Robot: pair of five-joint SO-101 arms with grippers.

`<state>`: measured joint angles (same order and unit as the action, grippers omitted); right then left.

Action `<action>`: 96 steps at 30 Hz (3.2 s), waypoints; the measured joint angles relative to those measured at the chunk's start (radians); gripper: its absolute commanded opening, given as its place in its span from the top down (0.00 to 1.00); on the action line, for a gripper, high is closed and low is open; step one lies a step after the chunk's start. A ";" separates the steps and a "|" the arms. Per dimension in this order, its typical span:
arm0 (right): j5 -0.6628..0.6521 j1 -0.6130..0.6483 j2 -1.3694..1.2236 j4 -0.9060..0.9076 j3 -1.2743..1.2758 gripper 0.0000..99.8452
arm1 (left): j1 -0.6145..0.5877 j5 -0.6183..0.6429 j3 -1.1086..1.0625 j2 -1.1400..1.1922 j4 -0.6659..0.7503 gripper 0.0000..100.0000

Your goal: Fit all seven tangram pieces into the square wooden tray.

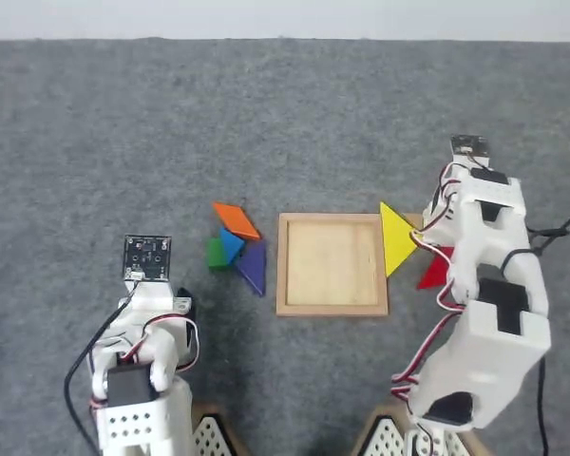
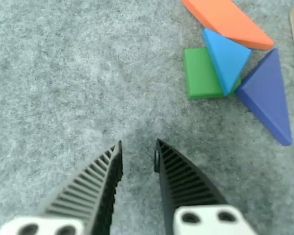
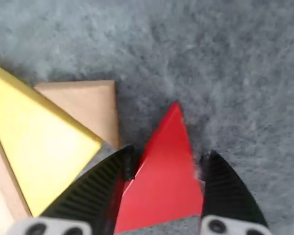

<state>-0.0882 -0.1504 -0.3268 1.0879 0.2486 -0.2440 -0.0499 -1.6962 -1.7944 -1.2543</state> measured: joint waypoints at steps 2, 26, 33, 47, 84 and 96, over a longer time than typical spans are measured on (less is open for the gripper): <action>0.037 -0.011 0.026 0.029 0.014 0.67 | 0.000 0.000 0.000 0.000 0.000 0.90; 0.187 0.037 0.146 -0.009 0.210 0.74 | 0.000 0.000 0.000 0.000 0.000 0.90; 0.195 0.034 0.152 -0.020 0.212 0.74 | 0.000 0.000 0.000 0.000 0.000 0.90; 0.319 0.005 0.152 -0.028 0.210 0.76 | 0.000 0.000 0.000 0.000 0.000 0.90; -0.061 0.104 0.359 0.071 0.143 0.66 | 0.000 0.000 0.000 0.000 0.000 0.90; -0.250 0.106 0.132 0.078 0.006 0.66 | 0.000 0.000 0.000 0.000 0.000 0.90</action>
<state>-0.3383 -0.0445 -0.1949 1.1661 0.2547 -0.2440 -0.0499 -1.6962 -1.7944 -1.2543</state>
